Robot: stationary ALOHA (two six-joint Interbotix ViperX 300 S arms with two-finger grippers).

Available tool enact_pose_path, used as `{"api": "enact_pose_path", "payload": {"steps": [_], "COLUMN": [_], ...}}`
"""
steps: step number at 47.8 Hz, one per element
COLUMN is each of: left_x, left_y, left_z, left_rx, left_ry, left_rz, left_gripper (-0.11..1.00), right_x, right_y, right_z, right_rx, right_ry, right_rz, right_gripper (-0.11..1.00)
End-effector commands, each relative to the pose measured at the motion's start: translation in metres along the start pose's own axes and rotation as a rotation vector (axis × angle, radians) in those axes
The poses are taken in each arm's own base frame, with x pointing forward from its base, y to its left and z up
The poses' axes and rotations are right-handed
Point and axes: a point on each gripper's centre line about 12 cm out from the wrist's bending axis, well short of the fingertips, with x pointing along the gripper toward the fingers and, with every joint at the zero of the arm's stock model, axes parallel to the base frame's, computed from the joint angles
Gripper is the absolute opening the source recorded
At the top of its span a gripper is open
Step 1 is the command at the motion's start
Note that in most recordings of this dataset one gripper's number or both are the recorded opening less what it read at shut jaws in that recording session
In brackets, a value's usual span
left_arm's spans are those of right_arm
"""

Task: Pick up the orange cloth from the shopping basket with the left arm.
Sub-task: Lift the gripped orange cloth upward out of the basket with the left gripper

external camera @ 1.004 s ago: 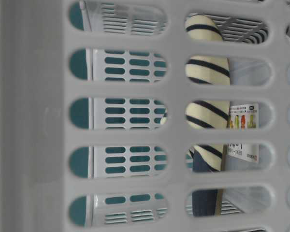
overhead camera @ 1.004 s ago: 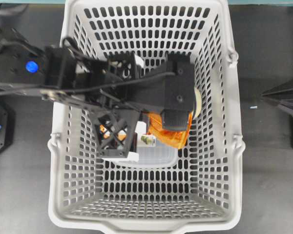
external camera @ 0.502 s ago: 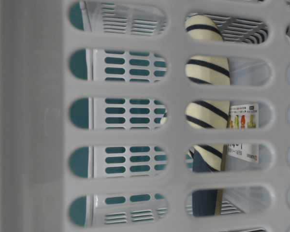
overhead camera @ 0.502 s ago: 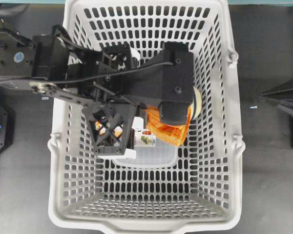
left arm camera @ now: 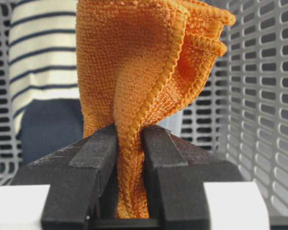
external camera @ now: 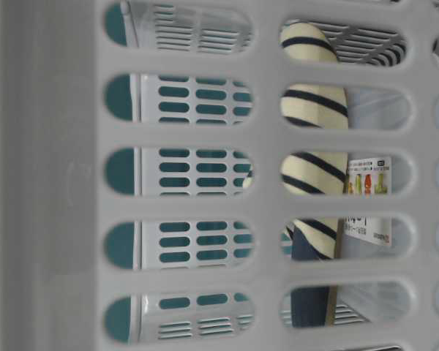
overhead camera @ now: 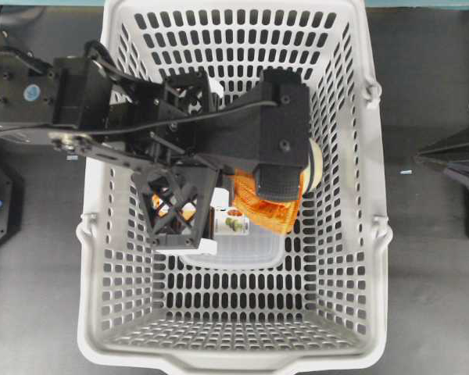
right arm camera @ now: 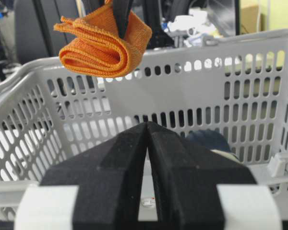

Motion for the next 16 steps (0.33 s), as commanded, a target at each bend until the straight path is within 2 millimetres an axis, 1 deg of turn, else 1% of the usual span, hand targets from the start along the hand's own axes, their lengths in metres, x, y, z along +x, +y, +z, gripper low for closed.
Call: {"api": "enact_pose_path", "payload": {"steps": [1,16], "left_x": [-0.0098,-0.0080], "left_y": [0.0000,0.0020], "left_z": [0.0008,-0.0005], "left_rx": [0.000,-0.005], "left_ry": [-0.023,-0.017], "left_rz": [0.001,0.004], "left_gripper": [0.11,0.11], "right_x": [0.0002,-0.0074], "right_y": [0.0004,0.0004], "right_z": [0.0020,0.0023], "right_rx": [0.005,0.003], "right_ry": [-0.009,-0.033], "right_rz": [0.002,0.004], "right_gripper": [0.00,0.00]}}
